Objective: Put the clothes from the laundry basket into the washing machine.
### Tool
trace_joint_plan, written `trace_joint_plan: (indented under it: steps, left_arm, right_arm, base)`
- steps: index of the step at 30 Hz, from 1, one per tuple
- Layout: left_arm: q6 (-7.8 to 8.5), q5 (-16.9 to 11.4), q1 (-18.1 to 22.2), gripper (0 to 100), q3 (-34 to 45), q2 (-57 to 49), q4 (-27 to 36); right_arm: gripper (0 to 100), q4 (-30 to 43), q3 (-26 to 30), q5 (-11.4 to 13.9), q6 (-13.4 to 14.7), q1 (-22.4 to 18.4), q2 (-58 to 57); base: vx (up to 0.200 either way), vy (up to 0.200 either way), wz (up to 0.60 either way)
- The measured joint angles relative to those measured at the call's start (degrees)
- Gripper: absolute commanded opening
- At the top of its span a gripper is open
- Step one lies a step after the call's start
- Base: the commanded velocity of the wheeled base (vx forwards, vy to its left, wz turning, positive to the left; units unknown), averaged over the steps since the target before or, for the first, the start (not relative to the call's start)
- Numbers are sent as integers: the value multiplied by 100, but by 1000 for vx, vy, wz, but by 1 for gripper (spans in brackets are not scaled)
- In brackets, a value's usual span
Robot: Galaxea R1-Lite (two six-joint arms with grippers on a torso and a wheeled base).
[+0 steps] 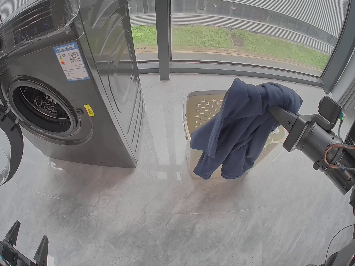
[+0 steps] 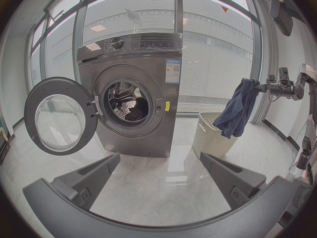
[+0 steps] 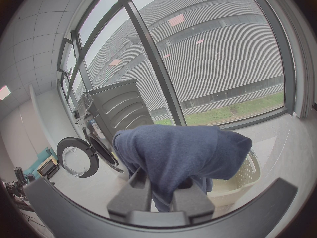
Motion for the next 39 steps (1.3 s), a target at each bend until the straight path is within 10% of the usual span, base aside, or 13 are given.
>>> trace_joint_plan:
  steps: [14,39]
  left_arm:
    - [-5,0,7,100,0,0,0]
    - [-77,7,2,100,0,0,1]
  right_arm:
    - [0,-24,15,38,27,66,-29]
    - [0,-28,39,39,43,99,-27]
  base:
    - [-114,0,0]
    - [0,200,0]
